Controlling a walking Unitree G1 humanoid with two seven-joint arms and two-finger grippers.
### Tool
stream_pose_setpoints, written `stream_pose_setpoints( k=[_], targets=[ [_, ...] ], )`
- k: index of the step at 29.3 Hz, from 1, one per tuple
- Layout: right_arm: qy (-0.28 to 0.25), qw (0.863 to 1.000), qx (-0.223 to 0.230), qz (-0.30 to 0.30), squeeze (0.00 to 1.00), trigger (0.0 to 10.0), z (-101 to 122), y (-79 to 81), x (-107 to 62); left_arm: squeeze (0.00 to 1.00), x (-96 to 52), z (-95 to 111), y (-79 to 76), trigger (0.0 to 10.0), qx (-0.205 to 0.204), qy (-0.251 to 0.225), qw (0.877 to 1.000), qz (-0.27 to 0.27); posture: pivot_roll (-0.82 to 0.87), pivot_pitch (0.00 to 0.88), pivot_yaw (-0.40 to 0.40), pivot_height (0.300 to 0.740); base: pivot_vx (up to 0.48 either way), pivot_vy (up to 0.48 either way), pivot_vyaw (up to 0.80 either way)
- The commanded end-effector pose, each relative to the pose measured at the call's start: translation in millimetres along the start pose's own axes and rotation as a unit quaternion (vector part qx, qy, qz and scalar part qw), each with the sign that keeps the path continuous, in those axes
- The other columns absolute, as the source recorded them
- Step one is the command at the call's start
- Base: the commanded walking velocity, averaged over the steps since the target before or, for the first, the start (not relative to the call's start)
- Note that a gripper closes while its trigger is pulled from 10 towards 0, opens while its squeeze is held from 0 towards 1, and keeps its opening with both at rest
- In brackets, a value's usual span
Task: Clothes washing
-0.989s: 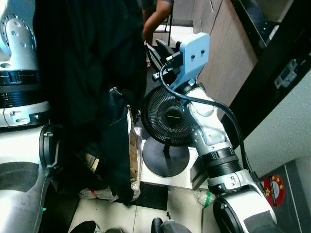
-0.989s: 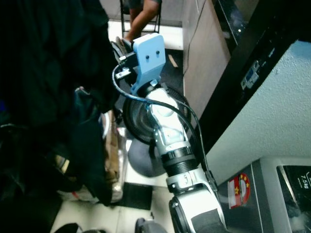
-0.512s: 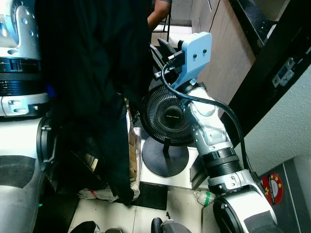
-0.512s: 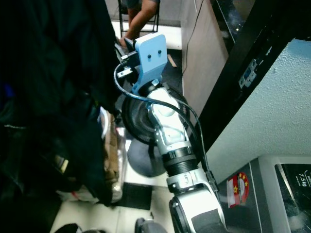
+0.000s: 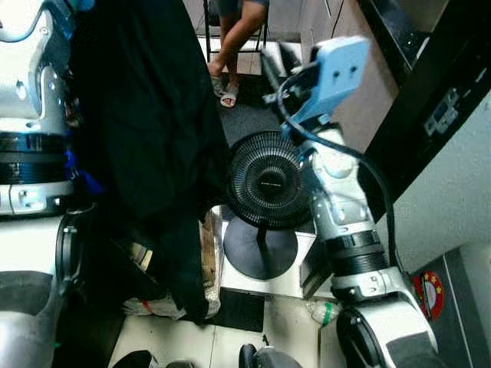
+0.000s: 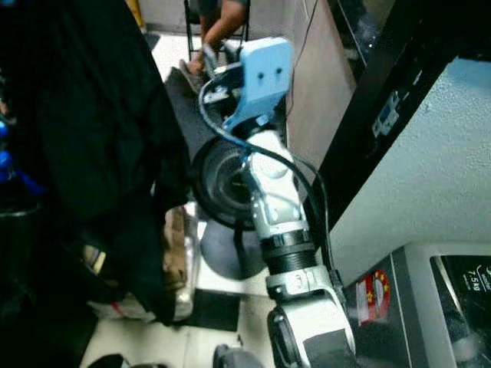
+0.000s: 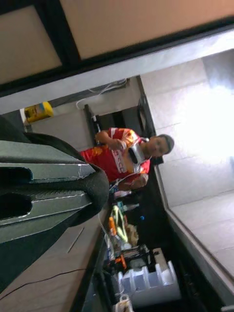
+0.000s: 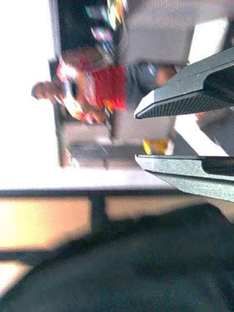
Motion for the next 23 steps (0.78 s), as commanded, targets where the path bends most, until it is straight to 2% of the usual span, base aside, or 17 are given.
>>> stream_pose_setpoints(
  k=[1,3,8,18,23],
  targets=[
    [-0.031,0.999,0.0,-0.013,0.0,10.0,16.8,-3.1,5.0,0.0,-3.1,9.2,8.6,10.0,-0.005,-0.018,1.0,0.017,0.13,0.043,0.047,0.74,0.0,0.0,0.0],
    [-0.048,0.998,-0.005,-0.028,0.0,10.0,27.4,-11.1,9.6,0.0,-3.1,8.2,8.3,10.0,-0.006,-0.017,1.0,0.017,0.13,0.043,0.047,0.74,0.0,0.0,-0.4],
    [-0.051,0.997,-0.003,-0.054,0.0,10.0,29.6,-23.8,9.9,0.0,-3.3,4.7,6.8,10.0,-0.004,-0.009,1.0,0.013,0.13,0.043,0.05,0.74,0.0,0.0,-0.8],
    [-0.044,0.997,-0.002,-0.067,0.0,10.0,26.1,-27.3,6.6,0.0,-6.6,4.9,9.5,10.0,-0.013,-0.008,1.0,0.01,0.13,0.045,0.051,0.74,0.0,0.0,-0.8],
    [-0.045,0.997,0.0,-0.067,0.0,10.0,27.4,-25.4,7.5,0.0,-8.5,5.6,4.9,10.0,-0.019,-0.011,1.0,-0.003,0.13,0.045,0.054,0.74,0.0,0.0,-0.8]
  ],
)
Point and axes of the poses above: a point about 5 cm out from each wrist's last joint towards the gripper, its own x axis pointing out of the wrist towards the gripper, its own z axis along the axis of the wrist's last joint, y = z × x, the point moved 4 cm from there along x, pointing out of the wrist towards the gripper, and after that the axes turned 3 degrees about x, right-handed, at the moved point
